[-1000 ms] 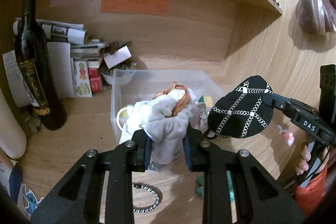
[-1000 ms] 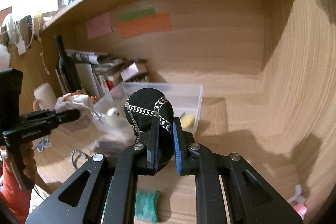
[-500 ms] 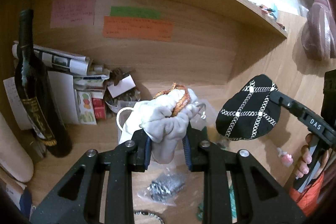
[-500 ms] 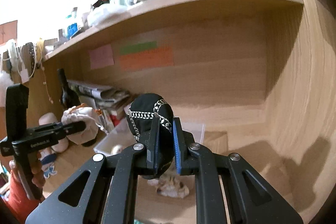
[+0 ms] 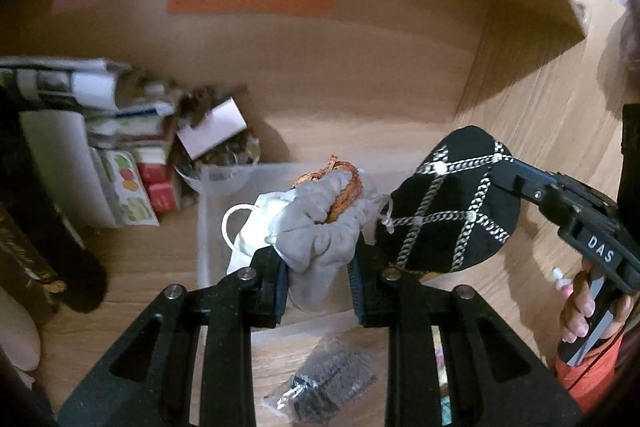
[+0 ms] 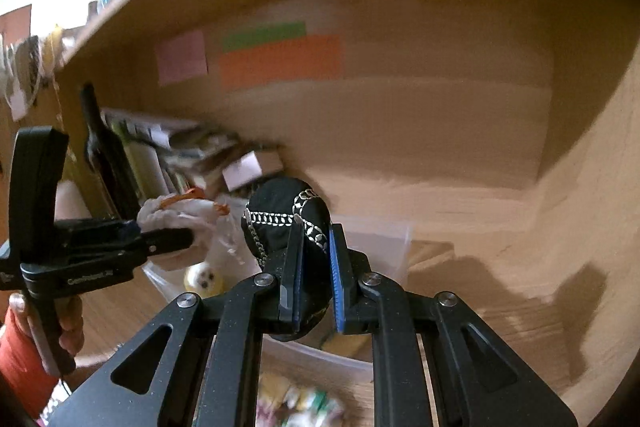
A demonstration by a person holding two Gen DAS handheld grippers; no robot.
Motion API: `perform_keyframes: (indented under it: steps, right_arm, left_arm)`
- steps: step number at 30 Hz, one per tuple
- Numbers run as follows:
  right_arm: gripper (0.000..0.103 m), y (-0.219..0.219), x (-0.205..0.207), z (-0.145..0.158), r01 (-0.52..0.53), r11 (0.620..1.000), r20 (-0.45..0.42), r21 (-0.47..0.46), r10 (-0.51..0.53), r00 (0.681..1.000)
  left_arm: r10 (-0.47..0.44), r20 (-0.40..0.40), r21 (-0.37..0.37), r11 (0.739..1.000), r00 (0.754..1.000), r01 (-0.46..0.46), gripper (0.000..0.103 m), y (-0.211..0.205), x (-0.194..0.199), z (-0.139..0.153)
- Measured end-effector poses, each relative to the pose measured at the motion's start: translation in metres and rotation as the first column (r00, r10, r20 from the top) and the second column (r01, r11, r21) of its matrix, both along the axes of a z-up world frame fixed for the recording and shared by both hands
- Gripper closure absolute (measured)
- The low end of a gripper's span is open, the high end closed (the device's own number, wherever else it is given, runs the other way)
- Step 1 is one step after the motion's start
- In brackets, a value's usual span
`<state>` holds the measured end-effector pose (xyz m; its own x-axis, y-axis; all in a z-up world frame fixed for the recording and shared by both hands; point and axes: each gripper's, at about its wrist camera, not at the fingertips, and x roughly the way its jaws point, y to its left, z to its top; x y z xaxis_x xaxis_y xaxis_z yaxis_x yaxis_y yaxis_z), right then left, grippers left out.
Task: Organize soft objects
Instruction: 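Lower the pouch into the bin with the left tool while the right tool releases the cap there, then grasp the black-white beaded bracelet with the left tool while the right tool grasps the green knit cloth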
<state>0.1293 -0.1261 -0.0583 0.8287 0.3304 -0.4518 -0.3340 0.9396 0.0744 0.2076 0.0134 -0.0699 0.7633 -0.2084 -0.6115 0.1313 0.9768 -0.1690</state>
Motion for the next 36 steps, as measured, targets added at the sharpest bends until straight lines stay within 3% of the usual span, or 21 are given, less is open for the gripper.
perform_keyframes:
  steps: [9, 15, 18, 22, 25, 30, 36]
  right_arm:
    - [0.092, 0.011, 0.029, -0.032, -0.028, 0.998, -0.11, -0.055, 0.022, 0.994]
    - [0.092, 0.012, 0.041, -0.047, -0.014, 0.996, -0.17, -0.083, 0.0, 0.985]
    - [0.091, 0.012, 0.044, -0.052, -0.011, 0.995, -0.191, -0.102, -0.009, 0.982]
    - [0.089, 0.01, 0.044, -0.055, -0.002, 0.994, -0.205, -0.111, -0.021, 0.979]
    - [0.079, 0.009, 0.041, -0.054, -0.001, 0.993, -0.2, -0.115, -0.022, 0.979]
    - [0.045, 0.007, 0.023, -0.04, 0.011, 0.993, -0.143, -0.119, -0.028, 0.989]
    - [0.028, 0.006, -0.004, -0.017, 0.023, 0.993, -0.061, -0.115, -0.03, 0.998]
  left_arm:
    - [-0.027, -0.099, 0.038, 0.999, 0.995, 0.031, 0.078, -0.014, 0.03, -0.033]
    - [-0.022, -0.113, 0.053, 0.998, 0.993, 0.028, 0.077, -0.016, 0.031, -0.038]
    - [-0.028, -0.114, 0.063, 0.997, 0.993, 0.035, 0.072, -0.019, 0.028, -0.036]
    - [-0.036, -0.11, 0.064, 0.997, 0.993, 0.043, 0.052, -0.021, 0.024, -0.035]
    - [-0.038, -0.097, 0.07, 0.997, 0.995, 0.045, 0.047, -0.022, 0.019, -0.031]
    - [-0.041, -0.071, 0.058, 0.997, 0.997, 0.045, 0.042, -0.02, 0.008, -0.022]
    - [-0.036, 0.001, 0.048, 0.998, 0.999, 0.036, 0.035, -0.015, -0.015, 0.002]
